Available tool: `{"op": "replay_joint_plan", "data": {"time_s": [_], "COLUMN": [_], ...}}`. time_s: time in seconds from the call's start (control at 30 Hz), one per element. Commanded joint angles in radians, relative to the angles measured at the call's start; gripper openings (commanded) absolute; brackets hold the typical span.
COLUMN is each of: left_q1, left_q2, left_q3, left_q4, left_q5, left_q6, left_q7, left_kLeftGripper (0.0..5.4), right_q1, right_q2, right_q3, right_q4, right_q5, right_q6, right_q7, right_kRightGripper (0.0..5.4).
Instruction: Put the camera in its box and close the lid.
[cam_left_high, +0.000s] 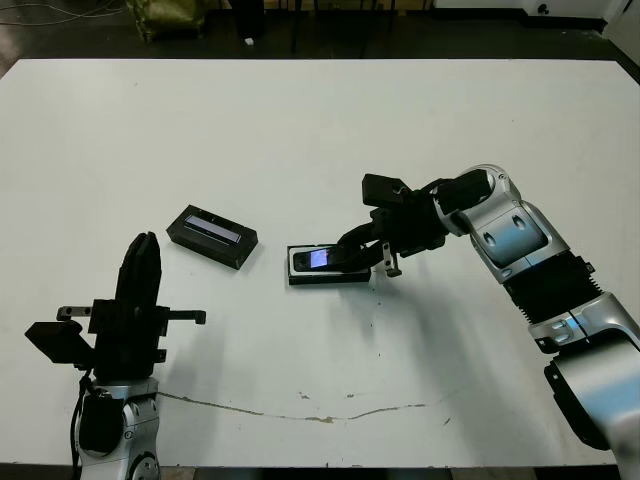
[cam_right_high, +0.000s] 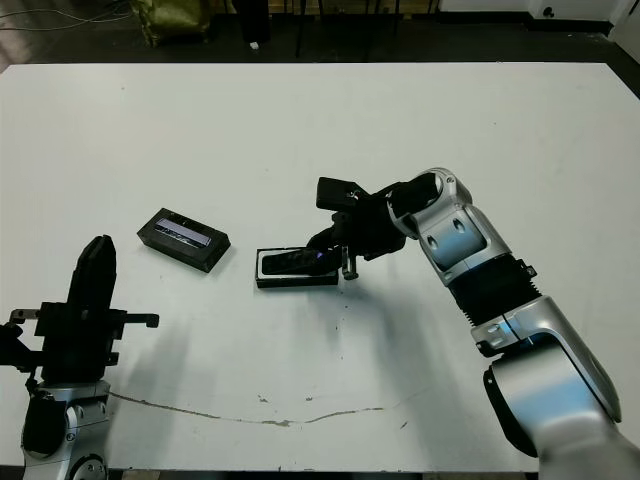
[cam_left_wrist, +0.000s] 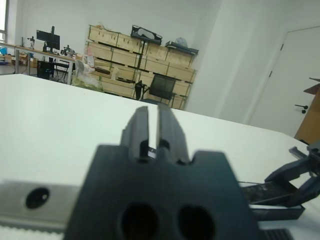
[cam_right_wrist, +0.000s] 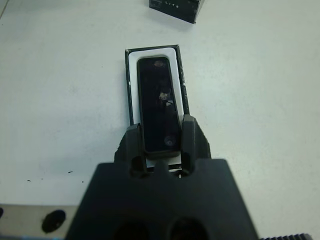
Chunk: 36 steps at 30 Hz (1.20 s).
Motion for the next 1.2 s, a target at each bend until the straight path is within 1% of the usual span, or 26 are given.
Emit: {"op": "replay_joint_plan", "data": {"time_s": [0.03,0.27,0.37,0.6,0.73,0.77,0.87,0.93,1.03,1.07,1.13,1.17,1.2], "left_q1": [0.014,0.013,0.017,0.015,0.016,0.016,0.015,0.014,0.017,0.018,0.02,0.02,0.018], "left_q2": [0.007,0.004,0.003,0.006,0.008,0.006,0.004,0.005,0.005,0.004,0.002,0.001,0.001], "left_q3": [0.002,0.001,0.0,0.002,0.003,0.003,0.002,0.002,0.001,0.0,-0.002,-0.002,-0.001], "left_q4": [0.016,0.015,0.007,0.012,0.011,0.011,0.012,0.014,0.009,0.007,0.004,0.004,0.009], "left_q5": [0.003,-0.007,0.0,0.002,0.002,0.002,-0.005,-0.007,0.0,0.001,-0.002,-0.001,-0.002], "left_q6": [0.004,0.009,0.013,0.01,0.013,0.012,0.008,0.008,0.015,0.017,0.018,0.016,0.01], "left_q7": [-0.002,-0.006,0.002,0.0,0.0,0.0,-0.004,-0.007,0.0,0.003,0.004,0.004,0.0], "left_kLeftGripper": [0.0,0.0,0.0,0.0,0.0,0.0,0.0,0.0,0.0,0.0,0.0,0.0,0.0], "right_q1": [0.019,0.003,0.0,-0.005,-0.001,-0.001,0.001,0.004,0.026,0.046,0.114,0.156,0.204], "right_q2": [0.018,0.012,0.012,0.01,0.008,0.008,0.007,0.002,-0.009,-0.008,0.013,0.03,0.05], "right_q3": [0.005,-0.006,-0.01,-0.026,-0.053,-0.063,-0.098,-0.119,-0.171,-0.198,-0.272,-0.31,-0.346], "right_q4": [-0.005,0.005,0.006,0.006,0.003,0.001,-0.003,-0.023,-0.086,-0.123,-0.226,-0.292,-0.361], "right_q5": [0.005,0.012,0.012,0.017,0.035,0.045,0.076,0.093,0.134,0.156,0.205,0.225,0.241], "right_q6": [0.001,-0.063,-0.077,-0.063,-0.062,-0.049,-0.041,-0.013,0.054,0.094,0.168,0.206,0.223], "right_q7": [-0.017,-0.005,-0.008,-0.01,-0.015,-0.013,-0.011,-0.025,-0.06,-0.089,-0.192,-0.259,-0.33], "right_kRightGripper": [0.55,2.12,2.79,4.29,5.2,5.39,5.39,5.39,5.39,5.39,5.19,5.02,4.81]}}
